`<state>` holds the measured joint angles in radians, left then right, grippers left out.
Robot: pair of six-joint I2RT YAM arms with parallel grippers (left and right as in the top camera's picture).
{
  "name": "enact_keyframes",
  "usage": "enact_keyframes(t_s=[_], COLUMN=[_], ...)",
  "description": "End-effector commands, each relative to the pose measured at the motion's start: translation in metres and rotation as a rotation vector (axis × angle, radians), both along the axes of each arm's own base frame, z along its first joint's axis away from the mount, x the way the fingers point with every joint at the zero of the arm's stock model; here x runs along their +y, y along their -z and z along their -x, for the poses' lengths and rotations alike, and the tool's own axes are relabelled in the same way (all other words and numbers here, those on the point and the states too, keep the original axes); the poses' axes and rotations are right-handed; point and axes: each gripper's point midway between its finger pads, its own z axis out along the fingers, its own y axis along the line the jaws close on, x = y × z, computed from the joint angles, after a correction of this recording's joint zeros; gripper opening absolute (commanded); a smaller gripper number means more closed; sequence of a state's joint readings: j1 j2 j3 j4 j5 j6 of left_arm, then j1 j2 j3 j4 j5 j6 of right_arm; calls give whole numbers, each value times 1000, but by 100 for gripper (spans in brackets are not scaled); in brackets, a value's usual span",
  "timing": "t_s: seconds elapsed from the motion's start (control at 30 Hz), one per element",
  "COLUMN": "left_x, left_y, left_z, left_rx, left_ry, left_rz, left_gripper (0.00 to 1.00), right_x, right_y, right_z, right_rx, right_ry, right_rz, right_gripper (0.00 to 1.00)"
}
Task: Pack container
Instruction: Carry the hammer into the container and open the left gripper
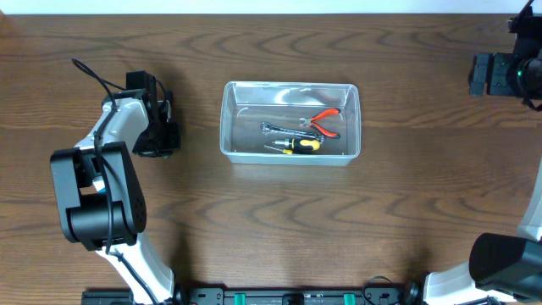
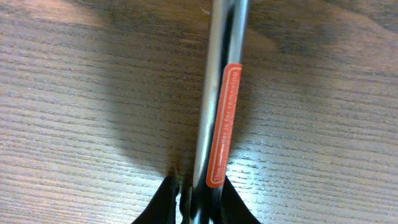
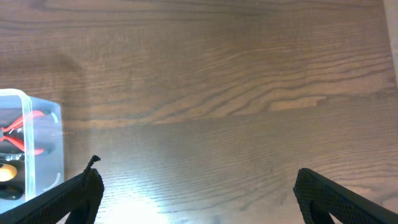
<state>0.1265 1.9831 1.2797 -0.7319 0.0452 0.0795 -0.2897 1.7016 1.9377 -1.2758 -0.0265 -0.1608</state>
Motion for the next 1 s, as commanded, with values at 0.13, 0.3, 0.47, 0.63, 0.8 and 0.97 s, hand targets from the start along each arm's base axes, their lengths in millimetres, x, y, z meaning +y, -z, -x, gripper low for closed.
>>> enact_keyframes(t_s=[0.13,0.3,0.47,0.63,0.8,0.97], left_x=[-3,-8,-26,-80,-160,-235], left_y=[-12,-62,-142,-216,-253,-249], left_z=[0,-5,-7,-5,6,31], left_rx=[0,-52,-169,-379,-548,-617], left_ry=[7,19,90,412,906,1440], left_rz=[7,1,-10,-36,-52,33], left_gripper=[6,6,6,6,6,6], right_x=[-1,-1,-1,0,0,0], right_y=[1,1,1,1,1,1], right_z=[0,0,0,0,0,0], right_rx=[0,0,0,-1,-1,-1], right_ry=[16,16,17,15,15,15], right_rz=[-13,-13,-13,-17,-17,-17], right_gripper=[99,99,99,99,99,99])
